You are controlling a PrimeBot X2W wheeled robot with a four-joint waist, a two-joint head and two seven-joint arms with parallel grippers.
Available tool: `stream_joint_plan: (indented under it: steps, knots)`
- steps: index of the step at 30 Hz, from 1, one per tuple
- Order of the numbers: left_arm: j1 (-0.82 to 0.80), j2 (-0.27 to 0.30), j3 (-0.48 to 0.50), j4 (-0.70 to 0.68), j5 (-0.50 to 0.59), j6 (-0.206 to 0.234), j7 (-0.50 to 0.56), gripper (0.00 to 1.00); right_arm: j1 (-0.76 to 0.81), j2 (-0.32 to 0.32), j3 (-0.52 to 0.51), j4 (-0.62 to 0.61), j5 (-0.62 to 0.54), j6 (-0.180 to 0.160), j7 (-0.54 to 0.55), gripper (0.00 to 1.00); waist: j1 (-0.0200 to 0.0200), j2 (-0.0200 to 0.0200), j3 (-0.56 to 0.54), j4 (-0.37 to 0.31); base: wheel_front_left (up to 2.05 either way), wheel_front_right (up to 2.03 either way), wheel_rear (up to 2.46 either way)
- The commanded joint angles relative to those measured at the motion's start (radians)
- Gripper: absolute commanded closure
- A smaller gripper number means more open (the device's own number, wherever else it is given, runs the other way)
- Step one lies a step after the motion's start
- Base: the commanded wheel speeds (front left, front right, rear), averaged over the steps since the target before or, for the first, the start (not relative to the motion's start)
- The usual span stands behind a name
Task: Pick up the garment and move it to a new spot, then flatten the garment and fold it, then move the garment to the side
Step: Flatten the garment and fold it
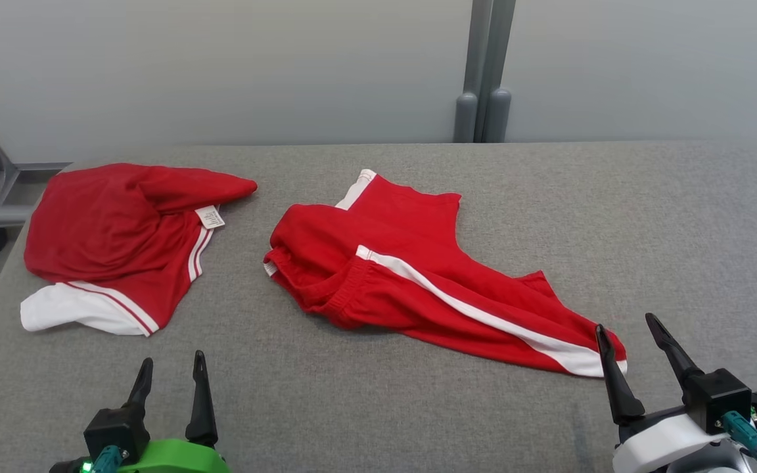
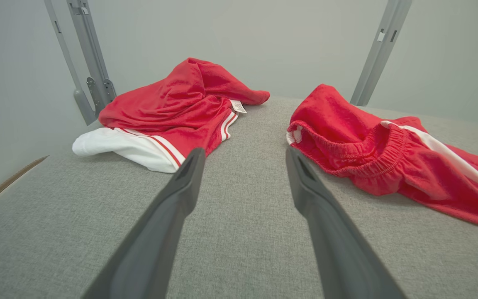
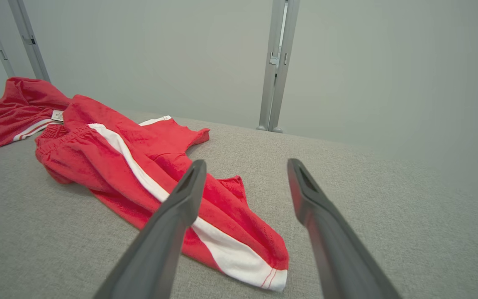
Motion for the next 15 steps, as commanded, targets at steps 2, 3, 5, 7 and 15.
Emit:
stream_joint_plan:
  steps: [2,3,5,7,15]
  knots:
    - [0.011,-0.012,0.014,0.0,0.022,-0.02,-0.003,0.0,0.023,0.005,-0.003,0.0,-0.006,0.0,-0.003,0.0,0.0,0.0,-0.001,0.027,0.0,0.0,0.0]
    - [0.014,-0.016,0.02,0.0,0.028,-0.025,-0.003,0.0,0.024,0.006,-0.004,-0.001,-0.006,0.0,-0.003,0.0,0.0,0.0,0.0,0.03,0.0,0.0,0.0]
    - [0.018,-0.026,0.03,0.001,0.036,-0.035,-0.003,0.0,0.026,0.007,-0.002,-0.002,-0.008,0.0,-0.003,0.0,0.0,0.0,0.002,0.035,0.0,0.0,0.0]
    - [0.023,-0.034,0.038,0.002,0.045,-0.042,-0.003,0.0,0.029,0.008,0.0,-0.002,-0.01,0.0,-0.003,0.0,0.0,0.0,0.004,0.037,0.0,0.0,0.0]
    - [-0.019,-0.066,0.057,-0.022,0.083,-0.077,-0.003,0.0,0.043,0.015,-0.029,0.067,-0.004,0.0,-0.003,0.0,0.0,0.0,0.038,0.038,0.0,0.0,0.0]
